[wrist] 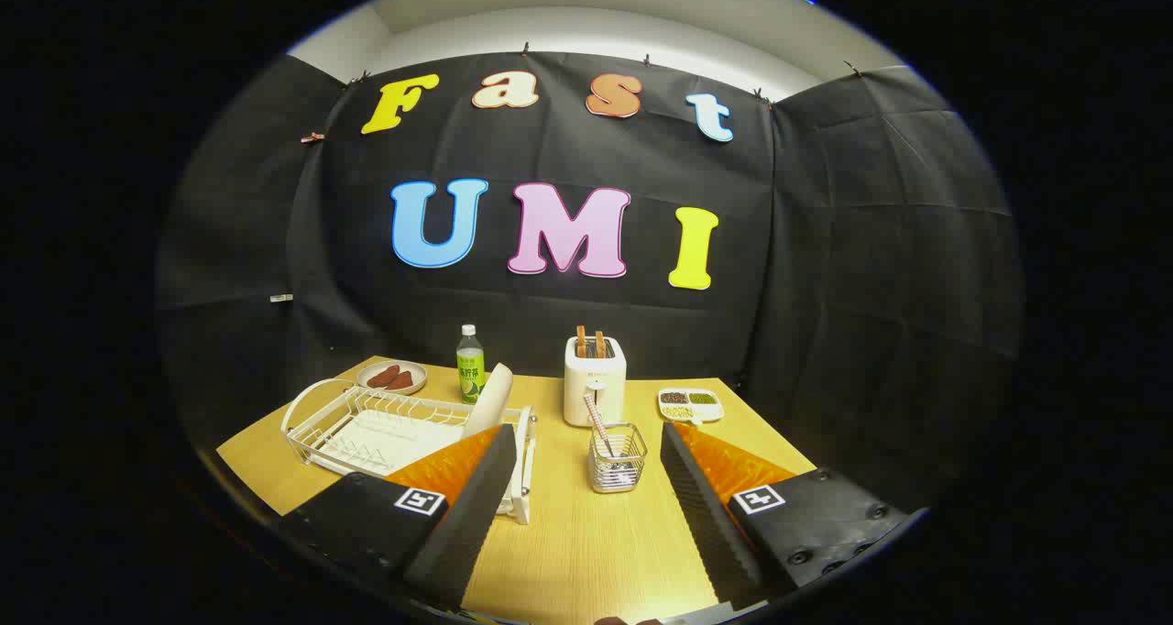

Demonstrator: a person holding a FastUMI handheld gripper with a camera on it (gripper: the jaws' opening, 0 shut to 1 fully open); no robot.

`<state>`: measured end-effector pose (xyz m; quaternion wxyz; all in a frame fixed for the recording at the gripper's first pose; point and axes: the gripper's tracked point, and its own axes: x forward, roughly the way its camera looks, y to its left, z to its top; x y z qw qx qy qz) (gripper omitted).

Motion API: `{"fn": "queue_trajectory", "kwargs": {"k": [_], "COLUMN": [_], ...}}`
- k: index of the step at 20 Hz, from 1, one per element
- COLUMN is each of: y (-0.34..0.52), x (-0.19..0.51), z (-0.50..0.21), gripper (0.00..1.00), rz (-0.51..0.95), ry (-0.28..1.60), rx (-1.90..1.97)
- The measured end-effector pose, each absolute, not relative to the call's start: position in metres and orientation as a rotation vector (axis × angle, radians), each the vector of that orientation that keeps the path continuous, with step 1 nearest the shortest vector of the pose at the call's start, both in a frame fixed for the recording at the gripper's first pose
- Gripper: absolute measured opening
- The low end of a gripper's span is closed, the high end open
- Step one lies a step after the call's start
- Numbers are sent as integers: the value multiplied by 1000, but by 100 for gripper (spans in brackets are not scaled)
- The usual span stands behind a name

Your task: Take the plate from the dish rack, then take the spoon from the basket and place it into the plate.

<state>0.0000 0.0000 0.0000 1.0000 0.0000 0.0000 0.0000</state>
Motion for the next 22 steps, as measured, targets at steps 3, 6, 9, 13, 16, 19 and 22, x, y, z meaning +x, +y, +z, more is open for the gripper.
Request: {"fn": "queue_trajectory", "kwargs": {"k": [3, 6, 9, 13, 16, 19, 22], "y": [-11, -9, -1, 15, 18, 24, 28], "x": [-3, -4, -10, -15, -25, -21, -15], "z": [10, 4, 3, 17, 22, 17, 16], "gripper": [98, 97, 98, 98, 98, 97, 98], "rz": [-25, -21, 3, 53, 77, 105, 117], "ry": [-27, -5, 9, -26, -60, -41, -31], "rx": [1, 21, 20, 18, -27, -21, -22]}}
